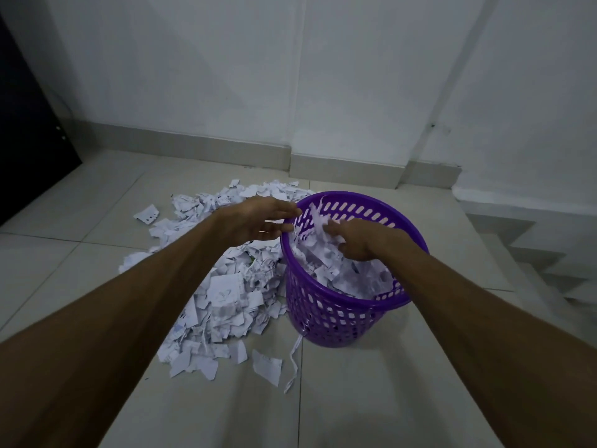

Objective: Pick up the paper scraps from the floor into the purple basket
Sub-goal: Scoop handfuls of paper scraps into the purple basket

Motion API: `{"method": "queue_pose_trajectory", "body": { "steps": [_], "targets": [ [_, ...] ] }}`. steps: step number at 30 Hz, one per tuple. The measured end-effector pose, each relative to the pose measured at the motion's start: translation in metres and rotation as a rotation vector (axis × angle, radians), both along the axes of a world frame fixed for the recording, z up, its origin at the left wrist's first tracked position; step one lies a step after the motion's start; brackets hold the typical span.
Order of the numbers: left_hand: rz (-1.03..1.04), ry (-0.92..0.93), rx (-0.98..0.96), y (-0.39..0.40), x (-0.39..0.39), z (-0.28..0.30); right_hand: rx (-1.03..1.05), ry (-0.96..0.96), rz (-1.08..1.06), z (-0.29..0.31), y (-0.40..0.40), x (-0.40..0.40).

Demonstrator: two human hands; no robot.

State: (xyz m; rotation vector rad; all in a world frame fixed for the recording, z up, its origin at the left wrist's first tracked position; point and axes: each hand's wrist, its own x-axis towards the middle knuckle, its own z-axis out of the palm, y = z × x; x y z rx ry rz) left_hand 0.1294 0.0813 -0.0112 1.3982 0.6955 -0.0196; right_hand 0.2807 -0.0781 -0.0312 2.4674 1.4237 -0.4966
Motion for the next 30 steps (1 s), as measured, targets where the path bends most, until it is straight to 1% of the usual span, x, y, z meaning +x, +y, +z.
{"method": "queue_pose_trajectory", "body": {
  "steps": [2,3,5,8,9,11,14,16,20,24,27,28,30],
  "targets": [
    [-0.003,0.000,-0.003,-0.001,-0.001,0.003,0.003,0.085,-0.031,0.000,-0.003,0.002],
    [-0.005,0.002,-0.007,-0.001,-0.001,0.003,0.046,0.128,-0.063,0.001,-0.004,0.003],
    [-0.009,0.000,-0.009,-0.001,-0.004,0.005,0.198,0.161,-0.124,0.005,-0.005,0.006],
    [-0.001,-0.001,-0.009,-0.001,-0.008,0.008,0.508,0.068,-0.156,0.017,-0.003,0.006],
    [0.007,-0.002,-0.008,0.000,-0.009,0.009,0.622,0.069,-0.172,0.022,0.000,0.004],
    [0.025,-0.005,-0.006,0.002,-0.013,0.012,0.805,0.151,-0.202,0.034,0.011,-0.004],
    [0.053,-0.005,0.006,0.010,-0.021,0.015,0.917,0.288,-0.197,0.047,0.036,-0.021],
    [0.060,-0.007,0.007,0.019,-0.027,0.014,0.927,0.376,-0.204,0.052,0.057,-0.034],
    [0.120,-0.014,-0.020,0.038,-0.043,0.009,0.822,0.636,-0.332,0.050,0.106,-0.068],
    [0.235,-0.046,-0.054,0.062,-0.061,-0.007,0.718,0.700,-0.399,0.027,0.147,-0.101],
    [0.323,-0.040,-0.066,0.085,-0.083,-0.024,0.674,0.901,-0.564,0.011,0.160,-0.116],
    [0.337,-0.031,-0.077,0.093,-0.092,-0.031,0.642,0.940,-0.596,0.006,0.162,-0.117],
    [0.350,0.020,-0.093,0.106,-0.110,-0.046,0.529,0.981,-0.592,-0.009,0.164,-0.118]
  ]
}}
